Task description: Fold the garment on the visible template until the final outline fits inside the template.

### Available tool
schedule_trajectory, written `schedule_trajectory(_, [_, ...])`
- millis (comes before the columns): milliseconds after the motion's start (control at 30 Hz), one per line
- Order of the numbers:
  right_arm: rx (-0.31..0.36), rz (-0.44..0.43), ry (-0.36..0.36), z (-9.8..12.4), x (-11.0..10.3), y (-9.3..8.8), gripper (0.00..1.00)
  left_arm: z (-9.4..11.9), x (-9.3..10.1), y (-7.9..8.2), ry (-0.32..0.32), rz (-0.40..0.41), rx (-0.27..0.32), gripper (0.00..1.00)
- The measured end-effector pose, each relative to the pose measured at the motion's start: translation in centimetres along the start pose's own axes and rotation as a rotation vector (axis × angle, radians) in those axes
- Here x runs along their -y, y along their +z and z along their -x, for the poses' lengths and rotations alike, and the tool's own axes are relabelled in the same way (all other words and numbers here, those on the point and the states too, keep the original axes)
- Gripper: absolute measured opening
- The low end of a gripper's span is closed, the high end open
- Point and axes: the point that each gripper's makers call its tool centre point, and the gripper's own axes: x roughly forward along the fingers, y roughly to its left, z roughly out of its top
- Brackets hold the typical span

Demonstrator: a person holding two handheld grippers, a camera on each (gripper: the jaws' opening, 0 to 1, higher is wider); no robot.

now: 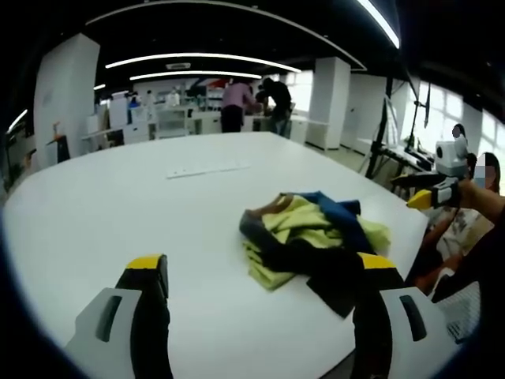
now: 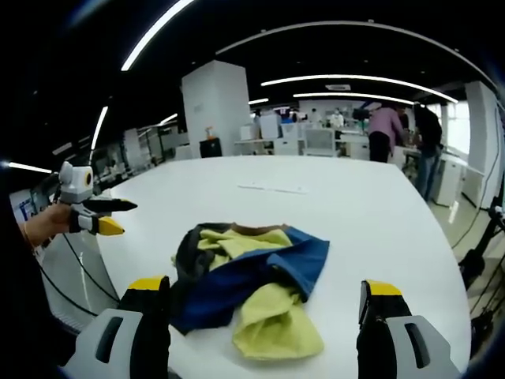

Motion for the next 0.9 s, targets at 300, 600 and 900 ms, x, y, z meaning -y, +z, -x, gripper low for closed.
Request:
schedule_trajectory(300, [-0.003, 0.005, 0.002, 0.07, -0.04, -0.1, 0.99, -0.08, 0.45, 0.21, -0.018, -0.002, 0.005, 0.93])
schedule_trajectory(600, [-0.004, 0.01, 0.019, -0.25, -0.5, -0.1, 0.99, 0.1, 0.61, 0.22, -0.029, 0.007, 0.007, 0.91])
schedule_trajectory(900, [-0.007, 0.017, 0.025, -0.47, -0.89, 0.04, 0.99, -0.01, 0.84, 0.61, -0.058, 0.023, 0.016, 0.89])
